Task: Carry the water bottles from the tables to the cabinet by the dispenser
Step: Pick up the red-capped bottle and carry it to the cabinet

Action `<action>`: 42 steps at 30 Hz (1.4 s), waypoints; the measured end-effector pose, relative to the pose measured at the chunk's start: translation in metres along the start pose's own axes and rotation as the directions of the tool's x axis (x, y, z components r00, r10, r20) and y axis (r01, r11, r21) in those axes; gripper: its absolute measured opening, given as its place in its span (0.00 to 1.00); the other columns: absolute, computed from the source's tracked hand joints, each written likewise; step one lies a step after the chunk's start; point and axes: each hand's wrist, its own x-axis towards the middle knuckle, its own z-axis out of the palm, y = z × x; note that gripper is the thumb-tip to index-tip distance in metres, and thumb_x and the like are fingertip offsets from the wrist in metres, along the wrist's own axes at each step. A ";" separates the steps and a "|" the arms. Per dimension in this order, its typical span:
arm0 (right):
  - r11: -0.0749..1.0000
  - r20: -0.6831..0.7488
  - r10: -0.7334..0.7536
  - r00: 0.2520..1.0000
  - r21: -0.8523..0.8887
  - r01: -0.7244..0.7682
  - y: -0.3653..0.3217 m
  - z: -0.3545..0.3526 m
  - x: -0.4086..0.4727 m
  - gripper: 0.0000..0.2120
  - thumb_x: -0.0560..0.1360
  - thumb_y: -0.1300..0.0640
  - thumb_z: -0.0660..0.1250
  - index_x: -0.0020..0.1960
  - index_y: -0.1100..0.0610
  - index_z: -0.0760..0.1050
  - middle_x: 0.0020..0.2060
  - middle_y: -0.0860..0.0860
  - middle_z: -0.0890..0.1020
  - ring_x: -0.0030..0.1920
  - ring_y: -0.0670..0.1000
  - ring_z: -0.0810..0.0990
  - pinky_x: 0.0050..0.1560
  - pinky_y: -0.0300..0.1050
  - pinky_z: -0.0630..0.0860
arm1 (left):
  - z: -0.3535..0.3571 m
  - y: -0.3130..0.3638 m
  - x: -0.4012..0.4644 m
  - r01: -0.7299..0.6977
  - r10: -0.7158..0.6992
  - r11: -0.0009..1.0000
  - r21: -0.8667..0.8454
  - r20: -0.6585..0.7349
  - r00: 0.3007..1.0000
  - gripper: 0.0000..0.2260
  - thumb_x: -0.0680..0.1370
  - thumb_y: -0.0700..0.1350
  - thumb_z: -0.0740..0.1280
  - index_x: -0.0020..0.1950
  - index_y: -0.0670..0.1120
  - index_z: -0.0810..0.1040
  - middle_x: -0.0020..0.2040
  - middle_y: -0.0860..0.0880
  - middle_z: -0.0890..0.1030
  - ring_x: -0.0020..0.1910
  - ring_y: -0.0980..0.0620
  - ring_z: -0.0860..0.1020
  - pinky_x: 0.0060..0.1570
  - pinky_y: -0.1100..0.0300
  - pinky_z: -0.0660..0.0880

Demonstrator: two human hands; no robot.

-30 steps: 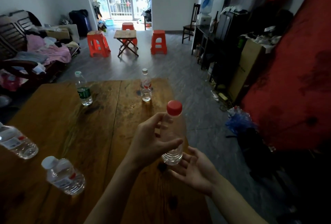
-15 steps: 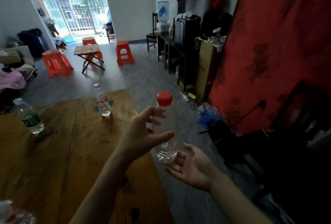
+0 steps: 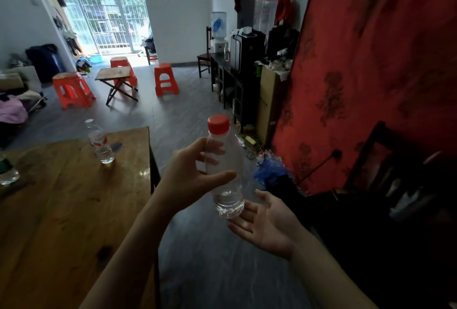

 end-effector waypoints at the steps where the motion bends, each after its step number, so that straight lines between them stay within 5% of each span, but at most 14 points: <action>1: 1.000 0.007 -0.002 1.000 -0.004 0.002 -0.006 -0.004 -0.004 0.25 0.80 0.47 0.56 0.66 0.65 0.75 0.65 0.62 0.78 0.64 0.60 0.76 0.61 0.56 0.73 | 0.005 0.006 0.004 -0.002 0.002 1.000 0.004 0.006 1.000 0.29 0.63 0.63 0.74 0.61 0.52 0.76 0.55 0.59 0.81 0.51 0.61 0.82 0.43 0.62 0.82; 13: 0.999 0.053 -0.035 0.998 -0.015 0.036 -0.074 -0.030 -0.001 0.24 0.82 0.47 0.56 0.67 0.64 0.75 0.62 0.60 0.81 0.65 0.59 0.78 0.63 0.56 0.74 | 0.050 0.026 0.071 -0.040 0.044 0.996 0.075 -0.043 0.998 0.28 0.66 0.56 0.77 0.63 0.47 0.78 0.53 0.55 0.83 0.47 0.59 0.83 0.44 0.59 0.82; 31: 0.992 0.027 0.054 0.998 -0.111 -0.051 -0.206 0.023 0.177 0.25 0.82 0.48 0.56 0.68 0.66 0.73 0.61 0.63 0.81 0.65 0.61 0.77 0.62 0.55 0.73 | 0.032 -0.096 0.239 0.022 -0.007 0.992 0.123 -0.118 0.993 0.25 0.68 0.49 0.81 0.62 0.45 0.79 0.54 0.53 0.83 0.47 0.58 0.82 0.44 0.67 0.80; 42: 0.993 -0.008 0.068 0.998 -0.097 -0.068 -0.285 0.034 0.278 0.27 0.82 0.48 0.54 0.71 0.67 0.69 0.66 0.65 0.77 0.68 0.63 0.73 0.67 0.56 0.70 | 0.043 -0.169 0.338 0.067 -0.061 0.994 0.083 -0.077 0.995 0.28 0.65 0.59 0.76 0.62 0.50 0.77 0.54 0.58 0.81 0.50 0.60 0.80 0.45 0.59 0.82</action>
